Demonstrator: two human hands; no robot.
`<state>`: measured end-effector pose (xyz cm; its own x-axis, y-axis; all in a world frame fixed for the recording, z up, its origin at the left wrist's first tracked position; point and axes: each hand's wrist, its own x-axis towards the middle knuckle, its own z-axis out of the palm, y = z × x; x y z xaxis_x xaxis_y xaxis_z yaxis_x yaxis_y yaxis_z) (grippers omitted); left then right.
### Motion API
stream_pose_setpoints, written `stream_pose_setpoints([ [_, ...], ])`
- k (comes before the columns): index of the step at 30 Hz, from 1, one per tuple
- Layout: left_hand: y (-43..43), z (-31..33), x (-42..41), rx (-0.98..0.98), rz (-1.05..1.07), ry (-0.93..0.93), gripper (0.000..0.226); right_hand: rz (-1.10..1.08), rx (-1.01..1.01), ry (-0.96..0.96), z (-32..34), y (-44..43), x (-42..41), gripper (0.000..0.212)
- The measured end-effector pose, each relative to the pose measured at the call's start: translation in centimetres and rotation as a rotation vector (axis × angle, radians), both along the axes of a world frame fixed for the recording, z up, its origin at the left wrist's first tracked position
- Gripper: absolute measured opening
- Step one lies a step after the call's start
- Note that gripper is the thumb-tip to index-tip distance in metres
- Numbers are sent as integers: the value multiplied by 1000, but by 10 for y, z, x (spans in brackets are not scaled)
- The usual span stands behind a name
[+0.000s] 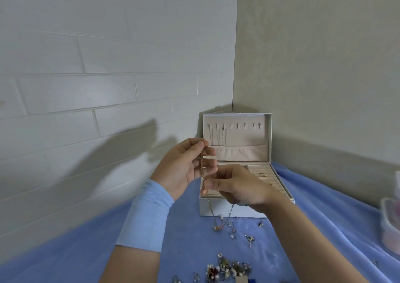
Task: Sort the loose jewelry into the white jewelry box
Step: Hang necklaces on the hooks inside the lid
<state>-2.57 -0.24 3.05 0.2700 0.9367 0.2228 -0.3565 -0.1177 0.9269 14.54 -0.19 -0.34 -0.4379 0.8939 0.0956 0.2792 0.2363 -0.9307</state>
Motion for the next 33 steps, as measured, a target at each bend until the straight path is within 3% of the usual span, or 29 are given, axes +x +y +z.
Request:
stream_pose_setpoints([
  [3, -2, 4, -5, 24, 55, 49, 16, 26, -31, 87, -3, 0, -1, 14],
  [8, -3, 11, -14, 122, 165, 135, 16, 64, -24, 31, -8, 2, -4, 8],
  [12, -5, 12, -12, 56, 63, 30, 18, 79, 18, -26, -11, 4, -8, 13],
  [17, -7, 11, -5, 14, -2, -3, 17, 48, 52, 89, -13, 4, -15, 6],
  [25, -3, 5, -10, 163, 231, 362, 15, 110, -9, -47, -12, 5, -11, 18],
  [28, -1, 5, -11, 166, 312, 398, 16, 26, 15, -72, -9, 6, -7, 25],
  [33, 5, 7, -29, 171, 346, 533, 21, -123, 1, 225, 2, 9, 8, 31],
])
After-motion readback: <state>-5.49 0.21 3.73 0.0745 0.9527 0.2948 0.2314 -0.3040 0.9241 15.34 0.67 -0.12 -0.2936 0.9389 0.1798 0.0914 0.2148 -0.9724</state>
